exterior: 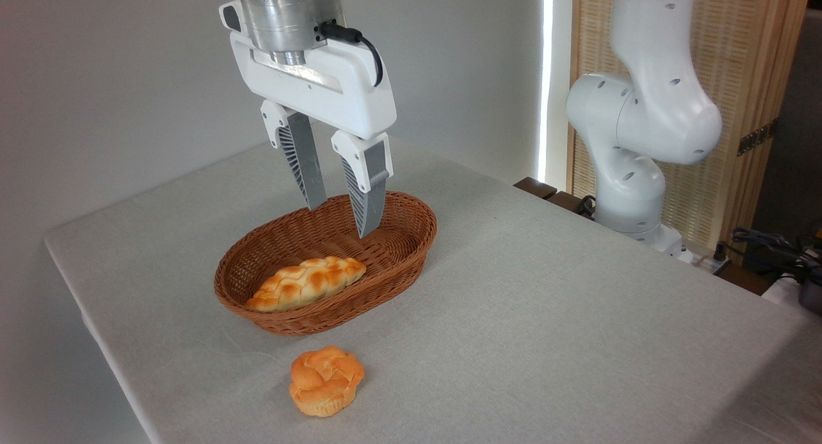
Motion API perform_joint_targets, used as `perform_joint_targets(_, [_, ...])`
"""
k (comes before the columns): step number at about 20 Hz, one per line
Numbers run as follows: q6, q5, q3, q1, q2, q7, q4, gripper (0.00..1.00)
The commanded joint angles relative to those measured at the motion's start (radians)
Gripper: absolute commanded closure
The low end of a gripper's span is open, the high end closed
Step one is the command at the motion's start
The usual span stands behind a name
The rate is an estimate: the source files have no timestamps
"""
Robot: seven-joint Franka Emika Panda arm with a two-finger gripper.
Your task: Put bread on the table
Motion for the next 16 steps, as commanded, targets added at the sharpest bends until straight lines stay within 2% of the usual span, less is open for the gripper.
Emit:
perform_joint_targets(1, [-0.012, 0.047, 0.01, 0.001, 0.0, 0.019, 0.022, 0.0])
perform_joint_targets(9, [0.034, 0.042, 0.009, 0.001, 0.001, 0.019, 0.02, 0.0])
perform_joint_targets(12, [0.03, 0.042, 0.009, 0.001, 0.001, 0.086, 0.02, 0.0])
perform_joint_targets(16, [0.028, 0.042, 0.009, 0.001, 0.001, 0.093, 0.02, 0.0])
